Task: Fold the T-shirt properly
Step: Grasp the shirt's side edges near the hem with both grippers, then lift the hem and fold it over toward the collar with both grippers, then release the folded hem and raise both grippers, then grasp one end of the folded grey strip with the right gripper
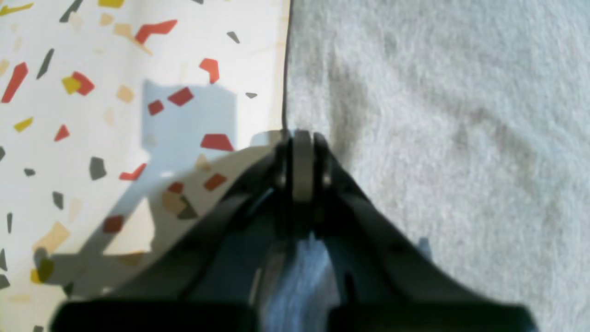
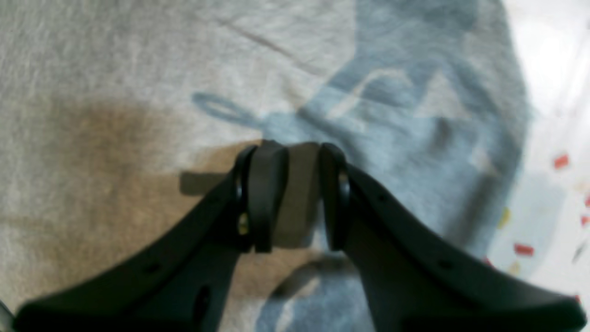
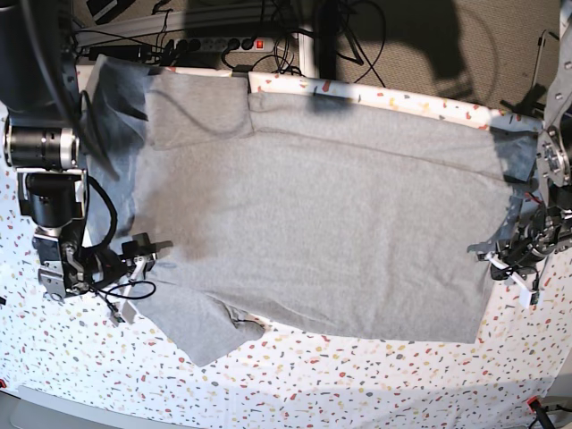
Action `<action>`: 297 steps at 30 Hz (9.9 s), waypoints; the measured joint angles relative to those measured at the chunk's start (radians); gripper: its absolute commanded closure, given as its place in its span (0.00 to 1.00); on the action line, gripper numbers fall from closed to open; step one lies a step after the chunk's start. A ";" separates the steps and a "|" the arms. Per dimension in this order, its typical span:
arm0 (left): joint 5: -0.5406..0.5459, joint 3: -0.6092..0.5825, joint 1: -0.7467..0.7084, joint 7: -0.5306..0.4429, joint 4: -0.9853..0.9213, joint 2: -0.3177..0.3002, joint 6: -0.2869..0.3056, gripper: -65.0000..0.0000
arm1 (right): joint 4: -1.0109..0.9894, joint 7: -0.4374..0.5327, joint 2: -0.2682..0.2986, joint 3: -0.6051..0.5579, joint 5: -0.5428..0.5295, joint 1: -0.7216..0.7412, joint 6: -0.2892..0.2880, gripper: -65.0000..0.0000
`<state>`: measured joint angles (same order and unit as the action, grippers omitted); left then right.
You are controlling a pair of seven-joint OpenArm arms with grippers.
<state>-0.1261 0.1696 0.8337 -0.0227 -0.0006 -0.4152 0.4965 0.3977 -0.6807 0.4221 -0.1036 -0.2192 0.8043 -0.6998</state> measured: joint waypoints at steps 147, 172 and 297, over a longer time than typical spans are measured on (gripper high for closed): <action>0.695 0.177 -0.997 0.346 1.213 -0.226 0.196 1.00 | 1.464 -0.166 0.064 0.674 -0.451 -1.159 0.003 1.00; 0.743 0.178 -0.964 0.337 1.223 -0.234 0.136 0.47 | 1.243 -0.227 0.035 0.504 -0.453 -0.811 0.006 0.42; 0.949 0.189 -0.602 0.949 0.818 -0.116 0.196 0.53 | 1.482 -0.607 -0.292 0.254 -0.575 -0.860 0.006 0.50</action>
<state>0.8234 0.3584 0.2321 0.9260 0.8173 -0.5308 0.6922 1.8793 -1.2881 0.1299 0.1509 -0.7944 -0.0555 -0.6937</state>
